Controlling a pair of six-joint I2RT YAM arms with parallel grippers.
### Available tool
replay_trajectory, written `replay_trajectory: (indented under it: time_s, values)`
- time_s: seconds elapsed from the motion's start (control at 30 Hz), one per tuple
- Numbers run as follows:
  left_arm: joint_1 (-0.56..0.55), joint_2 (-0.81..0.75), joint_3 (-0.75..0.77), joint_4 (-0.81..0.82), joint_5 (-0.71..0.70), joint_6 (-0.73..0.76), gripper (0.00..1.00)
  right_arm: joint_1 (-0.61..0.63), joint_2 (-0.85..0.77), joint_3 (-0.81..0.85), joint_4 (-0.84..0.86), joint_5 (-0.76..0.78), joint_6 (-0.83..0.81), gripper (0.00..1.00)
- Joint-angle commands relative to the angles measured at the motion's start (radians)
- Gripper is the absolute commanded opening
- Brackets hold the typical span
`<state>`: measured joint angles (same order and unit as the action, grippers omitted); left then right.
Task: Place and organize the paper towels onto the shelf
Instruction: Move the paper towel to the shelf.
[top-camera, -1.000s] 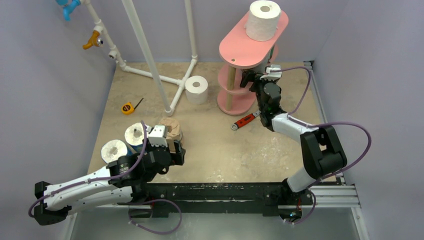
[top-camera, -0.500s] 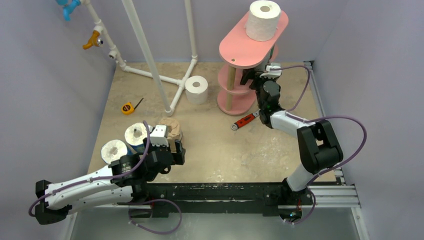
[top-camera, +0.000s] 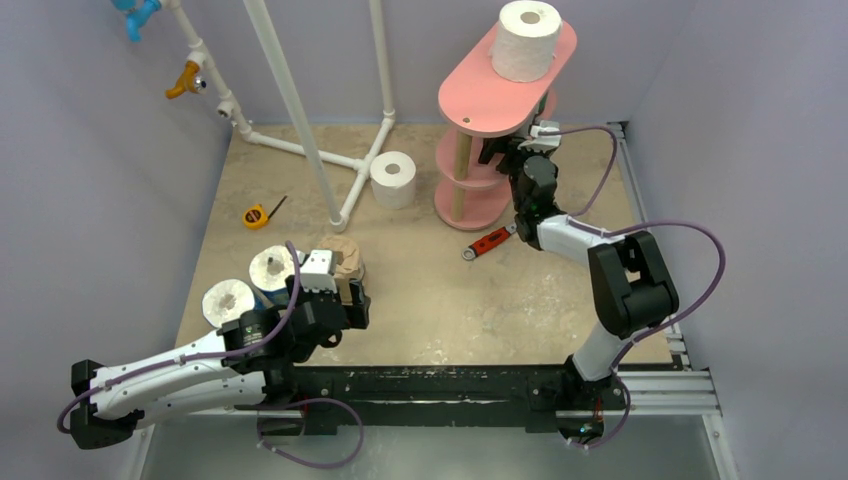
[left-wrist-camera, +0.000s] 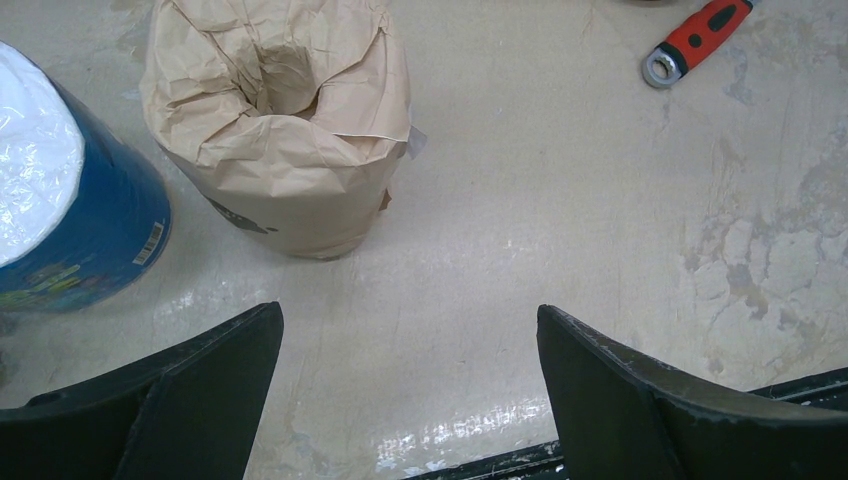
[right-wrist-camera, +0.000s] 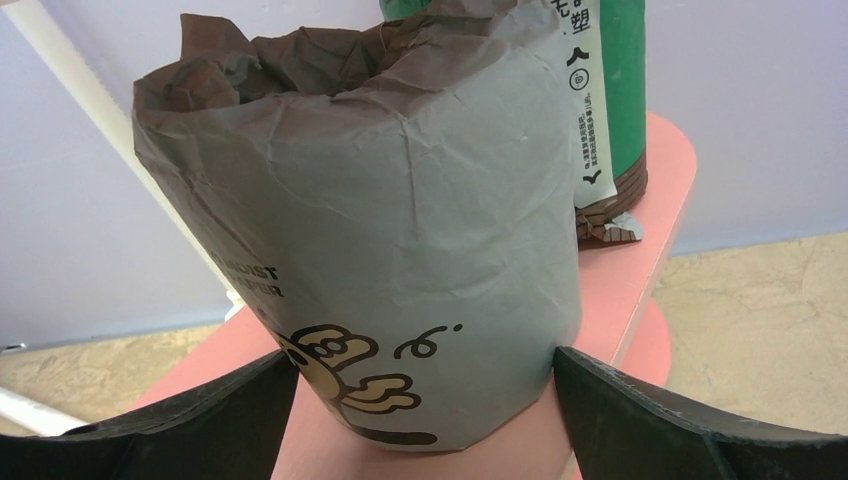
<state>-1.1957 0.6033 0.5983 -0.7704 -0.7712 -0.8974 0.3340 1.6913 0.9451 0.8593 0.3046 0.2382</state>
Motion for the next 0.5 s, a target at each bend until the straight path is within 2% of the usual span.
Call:
replay_trajectory:
  time_s: [0.0,0.47]
  values:
    - [0.005,-0.001,0.037,0.012,-0.028,0.01,0.98,-0.014,0.003,0.049,0.048,0.026,0.012,0.98]
    - [0.005,0.006,0.035,0.019,-0.023,0.01,0.98,-0.02,-0.029,0.031,0.047,0.015,-0.004,0.99]
